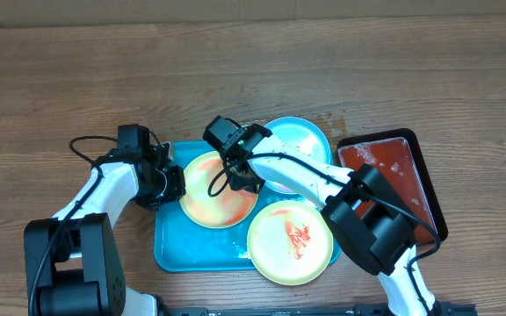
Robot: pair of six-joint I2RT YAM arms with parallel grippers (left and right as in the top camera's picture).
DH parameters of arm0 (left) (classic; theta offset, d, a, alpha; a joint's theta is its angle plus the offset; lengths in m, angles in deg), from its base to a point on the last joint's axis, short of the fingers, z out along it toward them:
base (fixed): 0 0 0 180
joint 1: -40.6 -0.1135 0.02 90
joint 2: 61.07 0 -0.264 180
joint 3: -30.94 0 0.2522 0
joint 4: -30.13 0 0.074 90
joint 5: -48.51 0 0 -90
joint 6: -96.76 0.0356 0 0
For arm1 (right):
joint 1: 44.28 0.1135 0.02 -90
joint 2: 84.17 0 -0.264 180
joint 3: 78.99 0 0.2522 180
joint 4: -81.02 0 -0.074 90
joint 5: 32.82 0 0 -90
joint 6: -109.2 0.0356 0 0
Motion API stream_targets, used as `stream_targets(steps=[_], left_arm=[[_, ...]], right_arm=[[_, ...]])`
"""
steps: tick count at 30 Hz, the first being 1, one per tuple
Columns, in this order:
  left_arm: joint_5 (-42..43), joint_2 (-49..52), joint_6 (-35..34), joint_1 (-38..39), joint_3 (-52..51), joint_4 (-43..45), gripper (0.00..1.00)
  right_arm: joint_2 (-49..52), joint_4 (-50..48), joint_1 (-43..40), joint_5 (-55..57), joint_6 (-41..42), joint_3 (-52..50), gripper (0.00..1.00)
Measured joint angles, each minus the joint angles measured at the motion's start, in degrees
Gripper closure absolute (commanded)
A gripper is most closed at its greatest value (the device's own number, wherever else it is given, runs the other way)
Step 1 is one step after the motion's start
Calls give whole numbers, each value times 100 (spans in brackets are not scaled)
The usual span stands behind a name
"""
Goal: Clean dirty plates on tray and stack at the side
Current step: 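Scrub the held yellow plate with the sponge in the right gripper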
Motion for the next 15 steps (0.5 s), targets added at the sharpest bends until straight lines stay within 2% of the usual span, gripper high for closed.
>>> stream_targets(steps=[15], left_arm=[[2,2,0,0,0,0,96]], right_arm=[[31,-605,455,-2374,-85,-133,96]])
